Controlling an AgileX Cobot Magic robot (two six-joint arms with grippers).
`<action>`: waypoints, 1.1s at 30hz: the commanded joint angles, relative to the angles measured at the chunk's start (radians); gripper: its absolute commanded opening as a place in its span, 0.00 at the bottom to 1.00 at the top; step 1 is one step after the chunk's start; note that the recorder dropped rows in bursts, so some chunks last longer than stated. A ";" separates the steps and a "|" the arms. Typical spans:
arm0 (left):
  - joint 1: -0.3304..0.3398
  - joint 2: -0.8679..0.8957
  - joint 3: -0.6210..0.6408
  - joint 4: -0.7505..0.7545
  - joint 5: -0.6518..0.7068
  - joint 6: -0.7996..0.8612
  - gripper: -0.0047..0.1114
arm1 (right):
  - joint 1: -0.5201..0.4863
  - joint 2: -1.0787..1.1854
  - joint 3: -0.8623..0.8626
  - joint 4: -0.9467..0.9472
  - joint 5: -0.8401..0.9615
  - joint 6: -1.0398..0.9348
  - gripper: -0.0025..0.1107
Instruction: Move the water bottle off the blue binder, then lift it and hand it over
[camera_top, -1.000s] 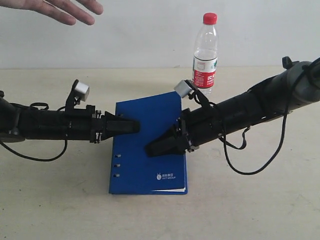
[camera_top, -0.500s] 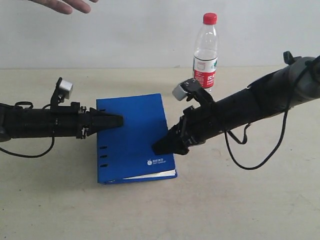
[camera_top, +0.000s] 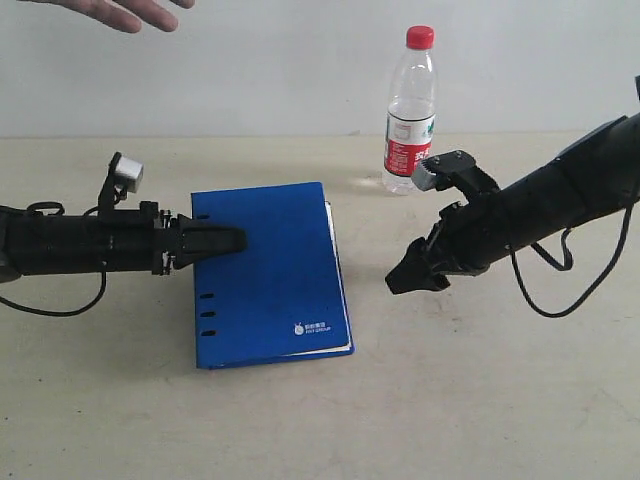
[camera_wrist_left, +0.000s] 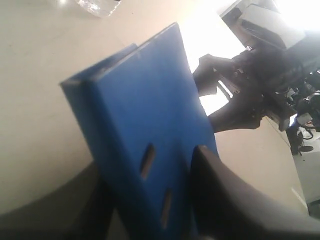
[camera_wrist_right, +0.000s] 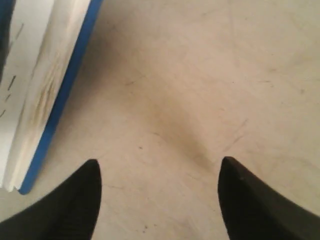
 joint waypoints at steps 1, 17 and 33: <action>-0.002 -0.063 0.037 0.024 -0.009 0.111 0.08 | -0.005 -0.014 -0.003 -0.016 0.086 -0.004 0.33; -0.002 -0.418 0.238 -0.013 -0.009 0.196 0.08 | -0.006 -0.082 -0.003 0.145 -0.058 -0.126 0.02; -0.002 -0.537 0.319 -0.002 -0.057 0.196 0.08 | -0.264 -0.559 0.300 0.599 0.169 -0.649 0.02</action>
